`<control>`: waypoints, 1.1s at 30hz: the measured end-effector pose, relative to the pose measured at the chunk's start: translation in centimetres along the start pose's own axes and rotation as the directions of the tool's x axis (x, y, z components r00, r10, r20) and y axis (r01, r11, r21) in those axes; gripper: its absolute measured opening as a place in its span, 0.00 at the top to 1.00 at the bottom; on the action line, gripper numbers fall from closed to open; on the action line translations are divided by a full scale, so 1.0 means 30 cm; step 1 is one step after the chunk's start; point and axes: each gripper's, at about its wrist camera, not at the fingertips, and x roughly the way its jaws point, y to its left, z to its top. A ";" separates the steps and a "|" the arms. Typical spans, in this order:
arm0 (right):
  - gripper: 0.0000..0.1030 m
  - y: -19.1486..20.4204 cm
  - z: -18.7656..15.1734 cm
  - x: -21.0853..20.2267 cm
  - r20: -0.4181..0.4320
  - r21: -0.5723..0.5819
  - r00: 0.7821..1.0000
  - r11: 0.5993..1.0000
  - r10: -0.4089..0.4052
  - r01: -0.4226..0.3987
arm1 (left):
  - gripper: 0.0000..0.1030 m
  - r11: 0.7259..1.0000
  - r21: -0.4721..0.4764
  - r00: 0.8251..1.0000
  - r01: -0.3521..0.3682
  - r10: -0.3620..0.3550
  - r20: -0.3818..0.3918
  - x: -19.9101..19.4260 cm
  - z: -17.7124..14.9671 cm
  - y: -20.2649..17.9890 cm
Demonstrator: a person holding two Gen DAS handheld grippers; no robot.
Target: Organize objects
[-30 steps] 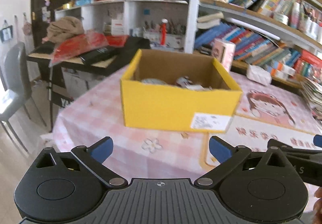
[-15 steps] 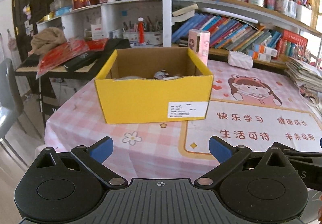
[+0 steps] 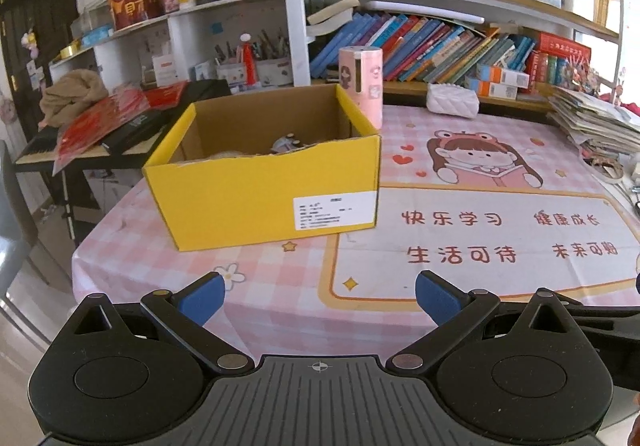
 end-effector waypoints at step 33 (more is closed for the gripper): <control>0.00 -0.048 -0.008 0.037 -0.045 0.022 0.997 0.998 -0.061 0.062 | 0.01 0.999 0.019 0.999 -0.030 0.031 -0.042 0.021 -0.014 -0.075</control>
